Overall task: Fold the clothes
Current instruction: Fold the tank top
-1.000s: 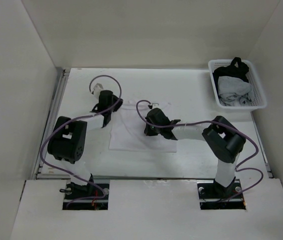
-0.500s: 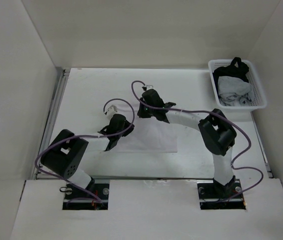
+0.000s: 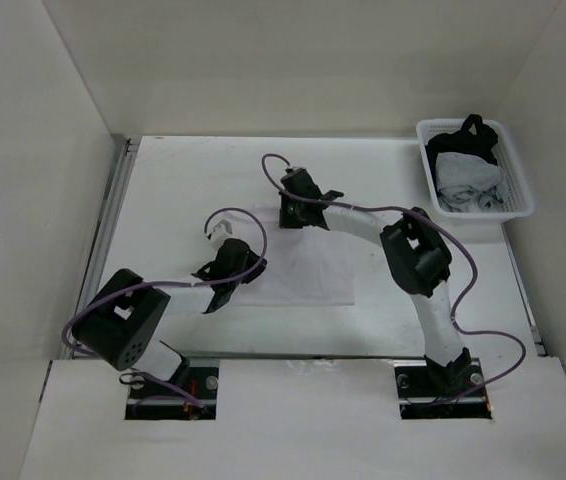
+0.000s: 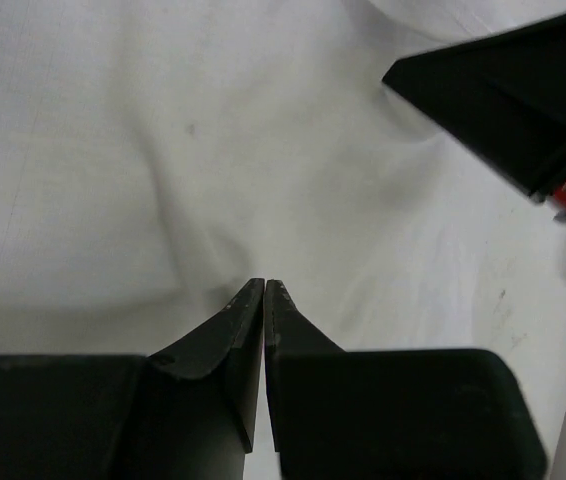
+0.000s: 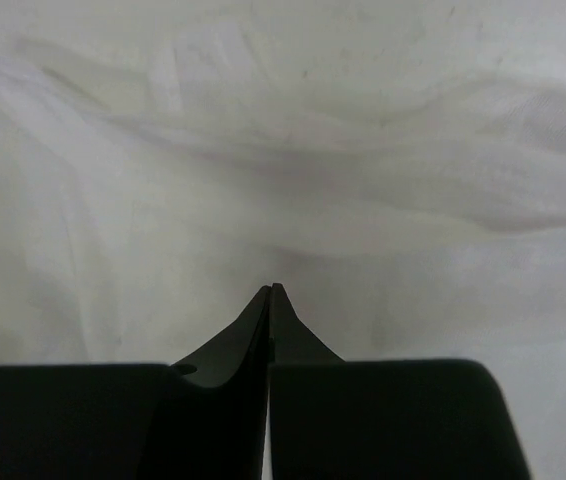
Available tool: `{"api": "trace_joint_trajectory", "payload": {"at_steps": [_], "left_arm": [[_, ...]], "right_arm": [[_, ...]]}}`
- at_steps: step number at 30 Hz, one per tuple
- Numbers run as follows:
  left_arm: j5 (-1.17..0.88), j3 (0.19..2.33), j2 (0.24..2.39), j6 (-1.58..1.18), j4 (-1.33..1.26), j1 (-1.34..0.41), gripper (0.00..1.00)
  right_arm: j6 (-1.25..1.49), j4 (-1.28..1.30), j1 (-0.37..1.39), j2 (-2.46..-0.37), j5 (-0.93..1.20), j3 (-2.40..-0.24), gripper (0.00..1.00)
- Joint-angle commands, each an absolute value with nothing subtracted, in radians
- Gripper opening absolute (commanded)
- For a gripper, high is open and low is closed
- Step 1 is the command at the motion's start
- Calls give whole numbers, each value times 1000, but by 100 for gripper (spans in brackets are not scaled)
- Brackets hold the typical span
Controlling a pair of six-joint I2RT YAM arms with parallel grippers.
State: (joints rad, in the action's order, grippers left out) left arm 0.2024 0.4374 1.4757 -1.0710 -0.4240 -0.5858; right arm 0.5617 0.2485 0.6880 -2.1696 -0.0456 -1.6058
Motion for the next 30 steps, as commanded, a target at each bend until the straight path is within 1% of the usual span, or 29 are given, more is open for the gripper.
{"api": "trace_joint_trajectory", "payload": {"at_steps": [1,6,9,12,16,19,21,24,27,30], "left_arm": [[213,410,1431,-1086,-468,-590,4],[209,382,1404,-1089,-460,-568,5],[203,377,1393,-1089,-456,-561,5],[186,399,1370,-1088,-439,-541,5],[201,492,1379,-1063,-416,-484,5],[173,583,1472,-1062,-419,-406,4],[135,664,1572,-1066,-422,-355,2],[81,745,1684,-1080,-426,-311,1],[25,798,1750,-1092,-446,-294,1],[17,808,1761,-1088,-439,-303,0]], "right_arm": [[581,314,648,-2213,-61,-1727,2],[592,356,619,-2260,-66,-1812,3],[627,307,594,-2260,-58,-1831,3],[629,252,587,-2228,-8,-1830,3],[572,230,619,-2113,-43,-1686,1],[568,170,650,-2034,-46,-1542,1],[561,138,686,-1991,-38,-1450,1],[558,106,732,-1948,-41,-1352,0],[554,66,777,-1911,-54,-1267,0],[558,40,808,-1896,-55,-1217,0]]}}
